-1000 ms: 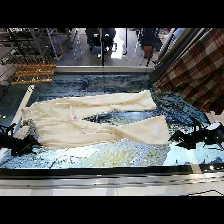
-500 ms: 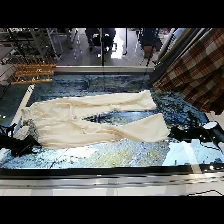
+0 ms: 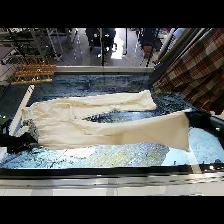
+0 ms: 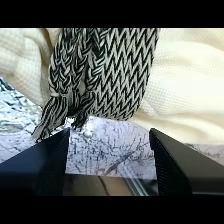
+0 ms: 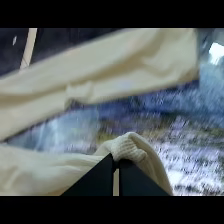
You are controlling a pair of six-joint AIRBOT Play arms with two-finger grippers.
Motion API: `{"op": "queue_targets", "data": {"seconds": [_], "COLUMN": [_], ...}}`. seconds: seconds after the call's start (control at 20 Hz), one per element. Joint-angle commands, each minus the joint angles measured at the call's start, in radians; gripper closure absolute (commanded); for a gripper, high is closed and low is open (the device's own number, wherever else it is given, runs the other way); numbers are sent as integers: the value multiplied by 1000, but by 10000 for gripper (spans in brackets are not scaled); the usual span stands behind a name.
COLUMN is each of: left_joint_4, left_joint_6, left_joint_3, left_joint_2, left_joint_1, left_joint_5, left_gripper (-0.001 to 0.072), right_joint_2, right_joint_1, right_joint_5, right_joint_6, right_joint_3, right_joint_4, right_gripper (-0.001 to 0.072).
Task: Fold the clothes and pants, and hang the long-sleeved shirts on hangers.
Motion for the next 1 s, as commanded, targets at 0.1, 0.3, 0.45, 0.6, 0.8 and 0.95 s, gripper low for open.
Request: {"op": "queue_targets", "data": {"seconds": [0.1, 0.3, 0.45, 0.6, 0.8, 0.95], "left_joint_4": [10, 84, 161, 131, 81, 78], "left_joint_6": [4, -38, -125, -176, -211, -211], "left_joint_3": [1, 1, 1, 1, 1, 1], "left_joint_2": [32, 33, 32, 32, 17, -43], "left_joint_1": [1, 1, 2, 13, 16, 16], "left_joint_5": [34, -7, 3, 95, 251, 264], "left_gripper": [136, 95, 71, 70, 70, 91], "right_joint_2": [-186, -717, -889, -831, -715, -697], "right_joint_1": [26, 13, -38, -113, -296, -443], "right_joint_5": [-373, -502, -232, -116, 103, 231], "right_joint_6": [207, 205, 171, 79, 22, -5], "right_joint_3": [0, 117, 208, 109, -58, -124], "right_joint_4": [-135, -94, -93, -94, -94, -94], "right_gripper": [683, 234, 86, 90, 74, 73]}}
